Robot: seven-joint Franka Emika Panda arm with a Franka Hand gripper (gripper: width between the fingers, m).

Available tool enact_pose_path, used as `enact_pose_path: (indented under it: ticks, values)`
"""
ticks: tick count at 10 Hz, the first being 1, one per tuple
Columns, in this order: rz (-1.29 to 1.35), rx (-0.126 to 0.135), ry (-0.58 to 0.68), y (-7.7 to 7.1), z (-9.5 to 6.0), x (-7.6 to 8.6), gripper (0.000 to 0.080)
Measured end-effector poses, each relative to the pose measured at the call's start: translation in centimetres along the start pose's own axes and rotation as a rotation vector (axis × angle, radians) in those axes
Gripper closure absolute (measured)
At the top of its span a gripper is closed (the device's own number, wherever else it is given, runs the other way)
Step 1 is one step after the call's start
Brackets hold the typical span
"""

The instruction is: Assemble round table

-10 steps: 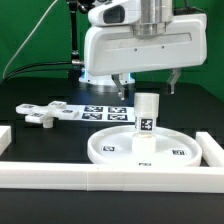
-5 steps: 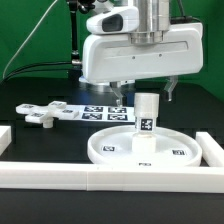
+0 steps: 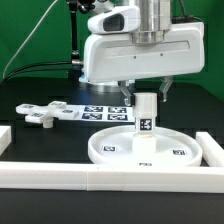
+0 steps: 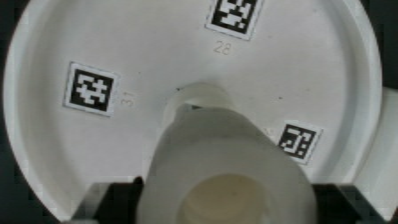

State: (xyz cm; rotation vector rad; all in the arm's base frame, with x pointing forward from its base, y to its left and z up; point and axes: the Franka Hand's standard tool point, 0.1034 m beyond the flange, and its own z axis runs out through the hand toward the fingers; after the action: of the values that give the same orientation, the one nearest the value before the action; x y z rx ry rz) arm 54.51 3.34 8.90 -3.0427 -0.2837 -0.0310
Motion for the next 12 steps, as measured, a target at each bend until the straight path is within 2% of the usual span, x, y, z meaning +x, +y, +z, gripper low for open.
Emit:
enact_pose_path:
  ticks: [1,4,7,12]
  values:
    - [0.006,0.001,0.000,0.00,0.01,0.00,0.0393]
    - [0.435,0.043,0.001,-0.06,0.12,0.20,0.0393]
    - [0.729,0.085,0.010,-0.09,0.15,0.39,0.0390]
    - [0.996,0.096,0.009,-0.53,0.21,0.56,0.0390]
